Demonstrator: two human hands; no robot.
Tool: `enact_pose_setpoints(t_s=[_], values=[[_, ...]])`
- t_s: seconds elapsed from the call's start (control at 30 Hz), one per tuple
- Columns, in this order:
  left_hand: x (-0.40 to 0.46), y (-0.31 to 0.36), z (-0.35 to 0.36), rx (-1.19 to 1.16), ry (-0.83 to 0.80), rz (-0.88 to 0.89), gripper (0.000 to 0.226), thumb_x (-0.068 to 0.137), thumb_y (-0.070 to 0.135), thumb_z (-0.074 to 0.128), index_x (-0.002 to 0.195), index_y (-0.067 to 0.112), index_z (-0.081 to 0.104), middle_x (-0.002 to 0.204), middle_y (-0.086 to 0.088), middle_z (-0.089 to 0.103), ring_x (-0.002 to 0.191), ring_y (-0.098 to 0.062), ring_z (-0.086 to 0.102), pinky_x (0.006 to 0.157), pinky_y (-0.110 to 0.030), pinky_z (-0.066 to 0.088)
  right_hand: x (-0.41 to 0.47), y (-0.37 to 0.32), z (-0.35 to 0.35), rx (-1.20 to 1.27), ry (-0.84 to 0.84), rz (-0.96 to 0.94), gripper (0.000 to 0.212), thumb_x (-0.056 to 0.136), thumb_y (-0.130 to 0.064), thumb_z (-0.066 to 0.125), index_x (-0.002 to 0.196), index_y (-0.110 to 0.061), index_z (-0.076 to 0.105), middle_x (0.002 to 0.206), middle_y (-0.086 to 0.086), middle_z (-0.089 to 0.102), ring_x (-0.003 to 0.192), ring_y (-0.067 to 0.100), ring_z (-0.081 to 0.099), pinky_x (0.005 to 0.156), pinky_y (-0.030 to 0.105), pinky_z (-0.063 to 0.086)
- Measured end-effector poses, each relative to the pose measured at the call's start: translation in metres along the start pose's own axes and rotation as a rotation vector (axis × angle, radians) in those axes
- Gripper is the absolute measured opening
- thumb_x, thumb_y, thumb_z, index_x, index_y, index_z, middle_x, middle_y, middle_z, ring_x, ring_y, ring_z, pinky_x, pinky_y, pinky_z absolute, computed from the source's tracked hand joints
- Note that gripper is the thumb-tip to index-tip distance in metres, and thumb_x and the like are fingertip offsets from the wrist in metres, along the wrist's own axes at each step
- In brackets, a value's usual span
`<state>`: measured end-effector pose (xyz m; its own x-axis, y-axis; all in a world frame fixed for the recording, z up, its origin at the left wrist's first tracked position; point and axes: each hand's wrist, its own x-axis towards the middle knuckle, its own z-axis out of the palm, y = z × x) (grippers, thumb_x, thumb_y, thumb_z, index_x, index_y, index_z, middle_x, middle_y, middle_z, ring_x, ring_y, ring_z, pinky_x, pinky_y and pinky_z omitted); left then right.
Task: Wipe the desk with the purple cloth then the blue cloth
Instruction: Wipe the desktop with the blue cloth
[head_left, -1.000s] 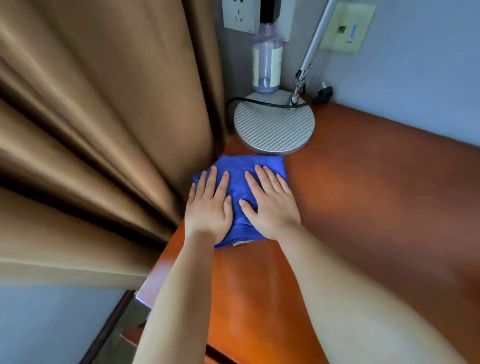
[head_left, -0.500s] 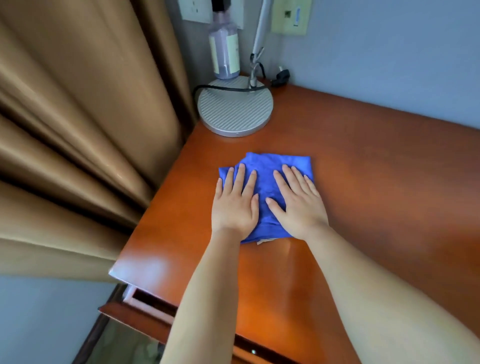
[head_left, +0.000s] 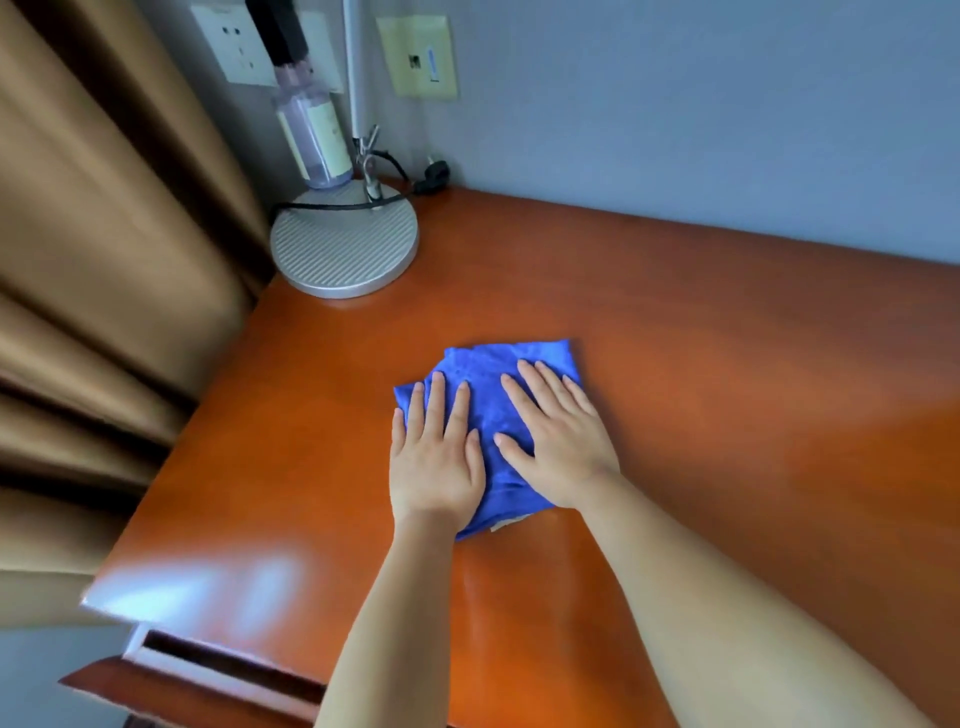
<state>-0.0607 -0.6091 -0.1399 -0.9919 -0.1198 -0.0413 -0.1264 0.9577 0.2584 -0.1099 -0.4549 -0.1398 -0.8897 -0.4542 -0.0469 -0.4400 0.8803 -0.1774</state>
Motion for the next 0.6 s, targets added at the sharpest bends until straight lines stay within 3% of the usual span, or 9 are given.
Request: enact_pose_setpoints(t_s=[0.13,0.3,0.5,0.6], values=[[0.053,0.006,0.003,-0.027,0.055,-0.050,0.066,0.092,0.042,0.006,0.152,0.021,0.023,0.161,-0.006,0.013,0.149,-0.024,0.006,0.120,-0.042,0.004,0.057,0.025,-0.009,-0.003,0.016,-0.052,0.075,0.088,-0.059,0.019,0.151,-0.021,0.028,0.159,0.002,0.021,0.147,0.017,0.015,0.120,0.032,0.002],[0.143,0.012,-0.001,-0.023,0.046,-0.003,0.064,0.093,0.043,0.004,0.154,0.025,0.013,0.162,-0.002,0.004,0.149,-0.021,-0.002,0.120,-0.038,-0.003,0.131,0.053,-0.019,-0.014,0.053,-0.002,0.080,0.084,-0.061,0.010,0.152,-0.021,0.023,0.160,0.001,0.017,0.148,0.016,0.011,0.120,0.032,0.002],[0.248,0.020,-0.006,0.028,-0.026,0.183,0.054,0.103,0.037,0.020,0.154,0.026,0.007,0.162,0.001,-0.002,0.148,-0.018,-0.006,0.121,-0.038,-0.003,0.197,0.096,-0.029,-0.009,0.100,0.150,0.067,0.097,-0.055,0.032,0.153,-0.023,0.017,0.162,0.000,0.009,0.148,0.014,0.004,0.119,0.030,-0.002],[0.277,0.028,-0.003,0.060,-0.048,0.275,0.054,0.103,0.039,0.020,0.154,0.027,0.006,0.162,0.001,-0.002,0.149,-0.018,-0.005,0.120,-0.037,-0.002,0.204,0.114,-0.033,-0.005,0.091,0.200,0.068,0.097,-0.057,0.030,0.154,-0.024,0.013,0.162,-0.002,0.005,0.148,0.012,0.000,0.119,0.030,-0.003]])
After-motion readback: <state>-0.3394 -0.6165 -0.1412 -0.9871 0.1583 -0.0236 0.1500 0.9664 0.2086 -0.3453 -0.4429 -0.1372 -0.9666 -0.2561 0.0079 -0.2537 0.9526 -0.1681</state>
